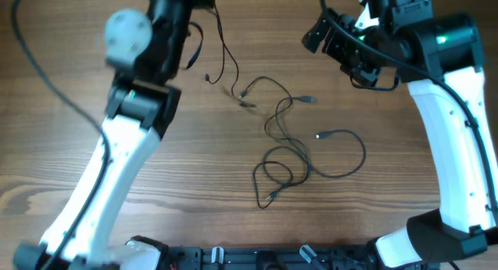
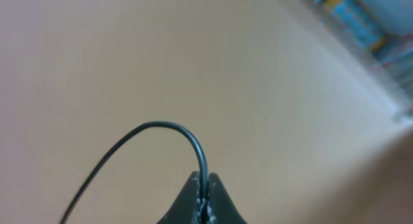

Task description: Untangle cables

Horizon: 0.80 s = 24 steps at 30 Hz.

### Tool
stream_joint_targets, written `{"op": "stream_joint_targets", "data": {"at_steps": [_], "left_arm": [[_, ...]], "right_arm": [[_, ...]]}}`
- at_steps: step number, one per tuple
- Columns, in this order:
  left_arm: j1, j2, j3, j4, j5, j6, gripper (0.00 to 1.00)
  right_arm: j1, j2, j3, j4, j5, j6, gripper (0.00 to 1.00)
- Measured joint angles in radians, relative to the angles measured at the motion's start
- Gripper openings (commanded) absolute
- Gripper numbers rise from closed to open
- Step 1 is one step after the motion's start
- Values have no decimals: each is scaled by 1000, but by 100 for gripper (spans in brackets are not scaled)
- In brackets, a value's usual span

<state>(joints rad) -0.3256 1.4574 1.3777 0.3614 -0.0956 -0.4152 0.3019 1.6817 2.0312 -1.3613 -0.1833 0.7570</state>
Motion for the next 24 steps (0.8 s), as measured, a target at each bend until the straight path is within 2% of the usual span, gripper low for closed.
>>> {"op": "stream_joint_targets", "data": {"at_steps": [6,11,19,24], "left_arm": [[121,229,259,-244,-61,81,4],[224,354,488,-428,-33,97,4],[288,375,542,-436,114,10,4],[268,385,543,-363,232,-57,4]], "right_arm": [[0,16,-187,135,2,-3,99],[0,19,-374,296,-35,-3,99],[0,21,-587,463,-106,8,99],[1,21,-652,488,-113,35,99]]}}
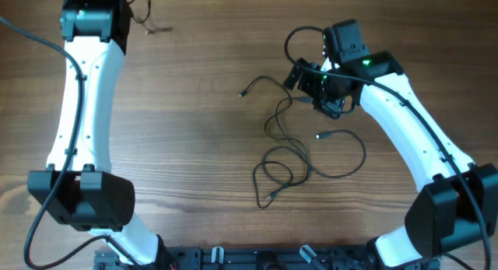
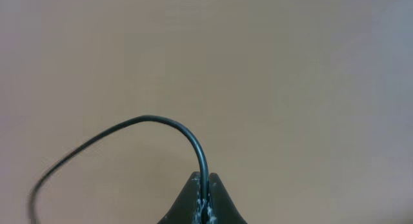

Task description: Untangle cables

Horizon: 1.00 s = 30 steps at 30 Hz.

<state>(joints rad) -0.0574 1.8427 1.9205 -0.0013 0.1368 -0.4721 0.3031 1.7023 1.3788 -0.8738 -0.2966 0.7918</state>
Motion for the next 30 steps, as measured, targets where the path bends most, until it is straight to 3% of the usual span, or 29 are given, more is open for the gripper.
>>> {"op": "stream_joint_targets", "data": {"at_steps": [5,11,25,30], "left_arm": [[-98,6,2,117,54,-28,4],[-116,43,11,114,48,-31,4],[196,349,12,4,39,61,4],[337,435,12,3,2,150,4]], "right_arm": [[10,0,-5,0,-3,8,99],[48,0,-5,0,-3,7,99],[96,0,-5,-62,-11,-61,99],[96,0,-5,-87,-11,-64,99]]}}
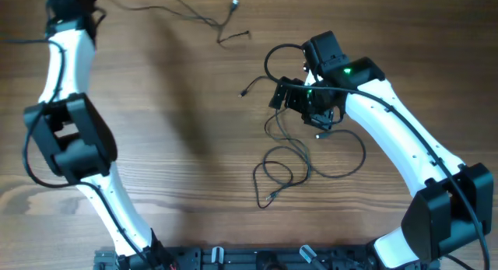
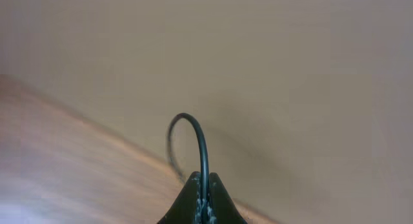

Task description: Untangle cables

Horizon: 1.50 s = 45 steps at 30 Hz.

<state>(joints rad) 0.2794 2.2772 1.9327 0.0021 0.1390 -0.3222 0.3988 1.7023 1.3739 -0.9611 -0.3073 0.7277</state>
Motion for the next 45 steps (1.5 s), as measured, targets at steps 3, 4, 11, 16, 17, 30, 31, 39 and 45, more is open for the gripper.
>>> {"op": "stream_joint_targets", "data": {"at_steps": [3,4,11,16,17,30,31,39,45], "left_arm": [[66,29,0,13,-58,60,4],[83,33,0,23,-76,77,4],[201,39,0,74,-149,195,100],[256,39,0,64,-120,216,100],[257,39,0,61,-113,217,100],[233,63,2,-207,-83,217,81],[233,71,3,-234,-98,215,68],[233,134,2,-376,-213,225,4],[230,135,4,-483,-229,212,4]], "right_arm": [[0,0,0,-3,0,0,99],[0,0,0,-3,0,0,99],[0,0,0,-18,0,0,100],[0,0,0,-19,0,0,100],[0,0,0,-20,0,0,99],[0,0,0,-34,0,0,99],[0,0,0,-35,0,0,100],[0,0,0,-45,0,0,100],[0,0,0,-45,0,0,99]]}}
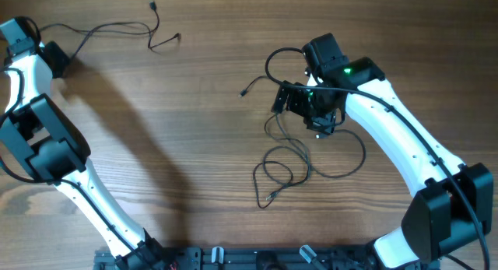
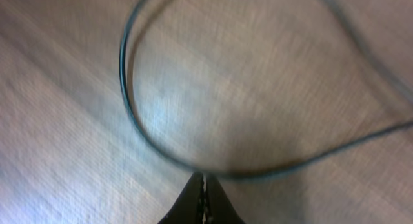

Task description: Untangle cables

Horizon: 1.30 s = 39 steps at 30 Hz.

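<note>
A thin black cable (image 1: 117, 26) lies apart along the table's far left, its two plug ends near the top middle-left. My left gripper (image 1: 61, 58) sits at the far left edge, shut on that cable. In the left wrist view the cable (image 2: 129, 114) loops blurred over the wood and crosses the closed tips of the left gripper (image 2: 204, 185). The remaining tangle of cables (image 1: 292, 157) lies centre-right. My right gripper (image 1: 289, 99) is low over the tangle's upper part, beside a raised loop (image 1: 272, 60); its jaws are hidden.
The wooden table (image 1: 194, 145) carries both arms' bases along its front edge. The left arm's white links (image 1: 47, 138) stand along the left side. A loose plug end (image 1: 244, 92) lies just left of the right gripper.
My left gripper has moved from the top left corner down to the far left edge, and the cable it holds has shifted left with it. The right arm has not moved.
My left gripper first held the thin cable at the top middle, its ends beside the tangle, while the right gripper hung high at the right. Then the left gripper was far left with the cable clear of the tangle, and the right gripper sat on the tangle's top.
</note>
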### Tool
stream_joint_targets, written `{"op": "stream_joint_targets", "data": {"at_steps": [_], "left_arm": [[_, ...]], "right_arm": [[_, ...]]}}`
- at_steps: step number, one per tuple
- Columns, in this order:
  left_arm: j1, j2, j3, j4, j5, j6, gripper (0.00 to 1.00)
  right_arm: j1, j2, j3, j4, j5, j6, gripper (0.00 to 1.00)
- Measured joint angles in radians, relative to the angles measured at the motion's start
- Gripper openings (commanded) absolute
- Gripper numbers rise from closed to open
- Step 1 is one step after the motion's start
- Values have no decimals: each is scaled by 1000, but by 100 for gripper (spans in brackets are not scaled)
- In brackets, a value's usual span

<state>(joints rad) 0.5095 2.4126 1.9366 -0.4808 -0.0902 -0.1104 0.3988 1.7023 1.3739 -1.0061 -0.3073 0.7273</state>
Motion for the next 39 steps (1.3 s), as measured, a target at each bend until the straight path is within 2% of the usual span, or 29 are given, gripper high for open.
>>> {"op": "stream_joint_targets", "data": {"at_steps": [7,27,39], "left_arm": [[-10,0,0,-87,-8,-48,4],[4,46,12,-42,-16,-90,4],[4,105,40,117,-19,-91,4]], "right_arm": [[0,0,0,0,0,-22,100],[0,0,0,2,0,-34,100],[0,0,0,23,0,-34,99]]}}
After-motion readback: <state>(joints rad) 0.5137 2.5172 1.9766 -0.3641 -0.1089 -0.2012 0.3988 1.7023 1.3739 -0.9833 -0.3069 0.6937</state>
